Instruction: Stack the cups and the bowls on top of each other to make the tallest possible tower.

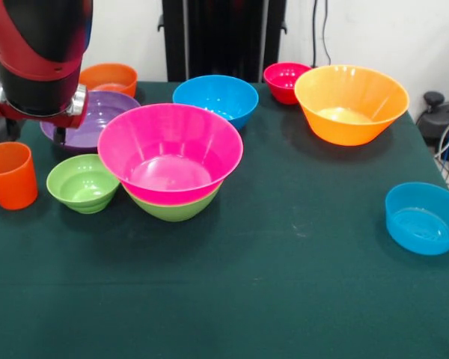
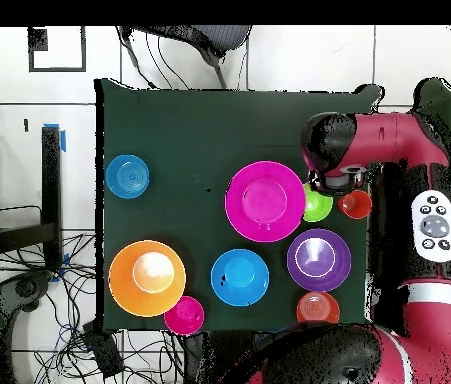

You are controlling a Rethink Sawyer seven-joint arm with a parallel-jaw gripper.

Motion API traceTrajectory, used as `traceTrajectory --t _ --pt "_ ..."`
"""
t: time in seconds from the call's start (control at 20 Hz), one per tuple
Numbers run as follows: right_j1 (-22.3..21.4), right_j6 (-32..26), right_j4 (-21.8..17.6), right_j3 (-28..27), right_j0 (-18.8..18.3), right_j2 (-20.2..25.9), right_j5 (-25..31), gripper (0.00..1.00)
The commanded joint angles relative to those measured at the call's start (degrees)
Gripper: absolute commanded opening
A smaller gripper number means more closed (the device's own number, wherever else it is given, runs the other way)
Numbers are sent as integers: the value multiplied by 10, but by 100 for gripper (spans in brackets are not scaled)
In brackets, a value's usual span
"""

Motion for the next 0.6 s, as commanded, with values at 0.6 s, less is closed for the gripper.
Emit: traceTrajectory --t 0.6 --pt "51 -98 -52 58 1 -35 -96 100"
